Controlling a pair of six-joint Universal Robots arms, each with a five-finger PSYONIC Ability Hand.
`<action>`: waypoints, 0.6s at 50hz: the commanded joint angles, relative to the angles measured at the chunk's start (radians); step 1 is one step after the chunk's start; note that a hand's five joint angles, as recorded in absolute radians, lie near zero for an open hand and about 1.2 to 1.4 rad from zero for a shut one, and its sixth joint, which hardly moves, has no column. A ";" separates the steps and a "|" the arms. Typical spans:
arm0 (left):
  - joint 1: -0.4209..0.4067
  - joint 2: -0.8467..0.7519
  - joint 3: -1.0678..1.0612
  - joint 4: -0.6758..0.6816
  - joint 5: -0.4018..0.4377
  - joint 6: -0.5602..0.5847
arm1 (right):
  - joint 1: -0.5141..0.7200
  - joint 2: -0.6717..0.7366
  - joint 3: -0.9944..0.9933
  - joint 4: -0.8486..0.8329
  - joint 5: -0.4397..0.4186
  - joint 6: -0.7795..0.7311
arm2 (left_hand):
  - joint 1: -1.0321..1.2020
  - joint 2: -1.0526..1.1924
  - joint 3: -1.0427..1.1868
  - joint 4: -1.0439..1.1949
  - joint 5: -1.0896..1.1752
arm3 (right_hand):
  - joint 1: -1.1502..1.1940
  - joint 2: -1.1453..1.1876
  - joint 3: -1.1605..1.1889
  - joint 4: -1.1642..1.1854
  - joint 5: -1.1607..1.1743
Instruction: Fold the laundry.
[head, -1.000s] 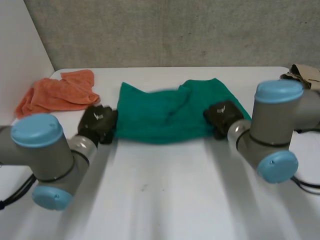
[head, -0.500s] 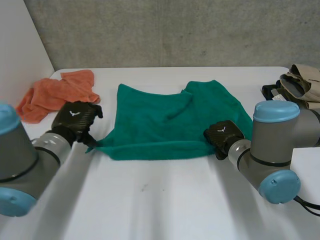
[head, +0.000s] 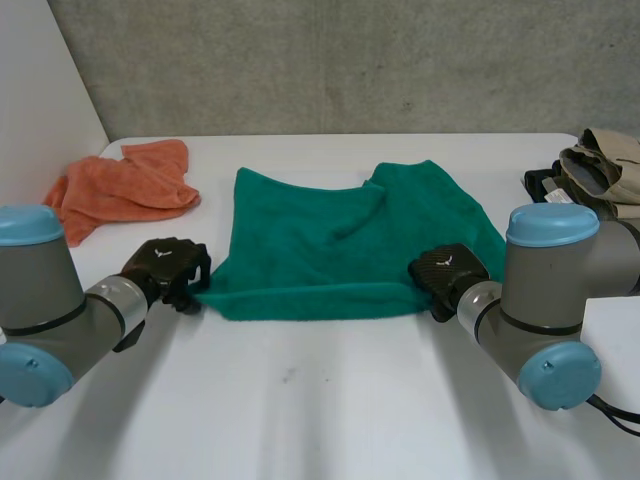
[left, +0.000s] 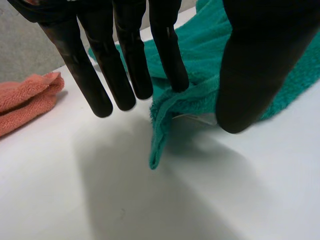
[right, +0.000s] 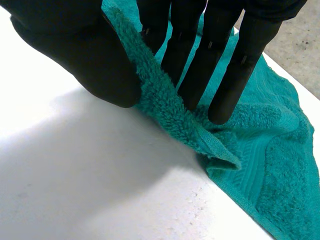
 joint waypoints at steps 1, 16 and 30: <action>-0.015 -0.085 0.103 0.002 -0.024 0.019 | -0.005 -0.003 -0.002 0.001 0.004 0.113 | 0.622 0.639 0.641 0.648 0.652 | -0.939 -0.979 -0.985 -0.997 -0.992; -0.097 0.131 0.120 0.003 -0.093 -0.002 | -0.241 -0.173 0.104 0.013 -0.007 0.390 | 0.622 0.639 0.641 0.648 0.652 | -0.952 -0.991 -0.997 -1.010 -1.005; -0.146 0.200 0.142 0.003 -0.095 -0.024 | -0.299 -0.115 0.055 0.055 -0.077 0.258 | 0.622 0.639 0.641 0.648 0.652 | -0.607 -0.646 -0.652 -0.665 -0.660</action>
